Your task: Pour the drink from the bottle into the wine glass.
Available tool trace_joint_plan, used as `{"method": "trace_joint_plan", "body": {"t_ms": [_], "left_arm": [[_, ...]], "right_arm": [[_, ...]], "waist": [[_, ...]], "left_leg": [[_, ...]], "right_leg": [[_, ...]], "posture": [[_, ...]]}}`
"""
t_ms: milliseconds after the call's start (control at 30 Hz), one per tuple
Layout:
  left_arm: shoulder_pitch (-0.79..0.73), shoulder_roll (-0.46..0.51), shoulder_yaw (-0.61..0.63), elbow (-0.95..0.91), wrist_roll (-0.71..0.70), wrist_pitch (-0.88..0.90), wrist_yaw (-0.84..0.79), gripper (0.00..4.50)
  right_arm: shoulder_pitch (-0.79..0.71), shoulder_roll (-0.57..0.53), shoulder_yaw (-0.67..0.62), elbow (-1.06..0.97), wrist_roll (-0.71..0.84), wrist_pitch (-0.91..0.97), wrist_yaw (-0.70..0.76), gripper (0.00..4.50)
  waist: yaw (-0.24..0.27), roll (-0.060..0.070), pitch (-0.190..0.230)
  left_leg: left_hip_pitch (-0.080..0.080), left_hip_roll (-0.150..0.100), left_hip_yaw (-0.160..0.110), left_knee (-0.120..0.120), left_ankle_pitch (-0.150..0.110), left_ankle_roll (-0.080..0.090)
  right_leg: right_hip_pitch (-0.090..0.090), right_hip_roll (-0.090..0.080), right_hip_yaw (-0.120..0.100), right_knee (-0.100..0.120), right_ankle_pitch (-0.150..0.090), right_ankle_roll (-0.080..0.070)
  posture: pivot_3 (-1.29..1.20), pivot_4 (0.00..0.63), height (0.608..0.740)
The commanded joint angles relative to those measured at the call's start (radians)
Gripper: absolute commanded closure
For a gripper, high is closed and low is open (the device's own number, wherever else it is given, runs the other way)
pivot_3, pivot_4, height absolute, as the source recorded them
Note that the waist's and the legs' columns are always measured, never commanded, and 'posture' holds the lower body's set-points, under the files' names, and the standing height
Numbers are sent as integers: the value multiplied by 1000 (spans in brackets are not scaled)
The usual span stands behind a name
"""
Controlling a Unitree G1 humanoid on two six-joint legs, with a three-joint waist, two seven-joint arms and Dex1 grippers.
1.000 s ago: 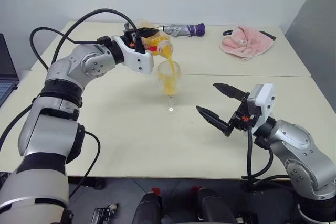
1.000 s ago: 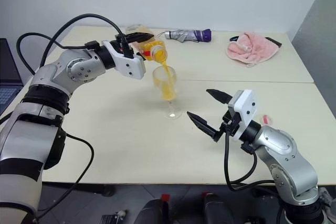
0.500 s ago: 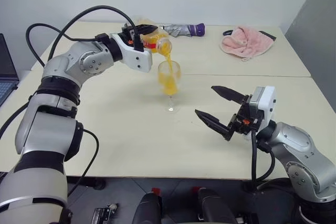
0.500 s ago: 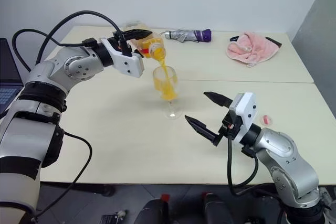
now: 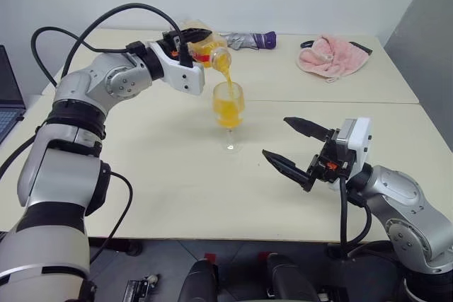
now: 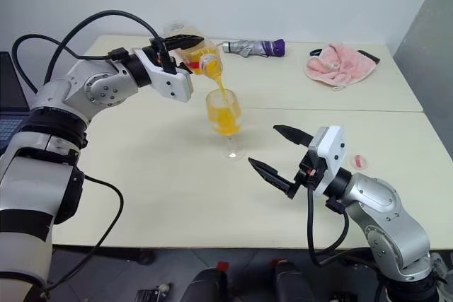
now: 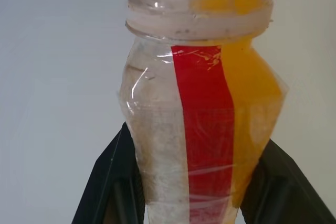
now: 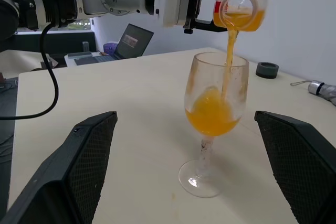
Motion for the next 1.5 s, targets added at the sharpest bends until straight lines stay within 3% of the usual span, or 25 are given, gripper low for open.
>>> {"method": "trace_joint_plan", "body": {"t_ms": [33,1200,1500], "left_arm": [[-47,22,10,-21,-8,-10,30,2721],[-38,36,8,-27,-3,-21,50,2721],[6,-7,37,-34,-101,-8,-23,2721]], "right_arm": [[0,-4,-4,-44,22,-8,3,0],[-11,-21,11,-37,35,2,7,0],[-15,-21,19,-34,31,0,7,0]], "waist": [[0,0,0],[0,0,0],[0,0,0]], "left_leg": [[0,0,0,0,0,0],[0,0,0,1,0,0],[0,0,0,1,0,0]], "right_leg": [[0,0,0,0,0,0],[0,0,0,1,0,0],[0,0,0,1,0,0]], "posture": [[0,150,740],[0,150,740],[0,150,740]]}}
